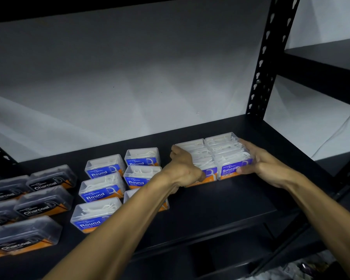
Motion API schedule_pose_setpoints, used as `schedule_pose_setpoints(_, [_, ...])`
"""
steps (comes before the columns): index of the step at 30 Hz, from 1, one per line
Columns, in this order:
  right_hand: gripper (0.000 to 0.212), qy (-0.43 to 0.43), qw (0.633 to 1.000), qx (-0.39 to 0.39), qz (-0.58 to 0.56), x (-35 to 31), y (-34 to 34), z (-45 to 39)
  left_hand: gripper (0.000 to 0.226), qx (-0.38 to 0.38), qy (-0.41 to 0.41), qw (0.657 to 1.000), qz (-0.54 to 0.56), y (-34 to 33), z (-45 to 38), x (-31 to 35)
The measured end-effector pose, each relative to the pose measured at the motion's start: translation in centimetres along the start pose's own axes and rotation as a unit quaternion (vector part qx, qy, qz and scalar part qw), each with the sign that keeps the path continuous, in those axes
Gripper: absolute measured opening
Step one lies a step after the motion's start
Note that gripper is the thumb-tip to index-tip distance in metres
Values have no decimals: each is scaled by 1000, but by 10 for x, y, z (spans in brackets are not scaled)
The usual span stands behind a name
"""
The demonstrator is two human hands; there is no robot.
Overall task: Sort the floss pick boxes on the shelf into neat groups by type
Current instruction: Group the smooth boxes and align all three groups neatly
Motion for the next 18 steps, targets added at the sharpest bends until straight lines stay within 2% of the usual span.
schedule_pose_setpoints(18, [88,-6,1000,-8,18,4,-2,19,122,-14,-3,1000,-13,-9,16,0])
Point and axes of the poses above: each hand's wrist, its own z-axis away from the middle knuckle, its own y-axis out of the back of the hand, x = y × z, the point moved 10 cm from there along -z, towards the middle knuckle, and after that the axes turned 11 degrees about z, right-handed, at the moved point
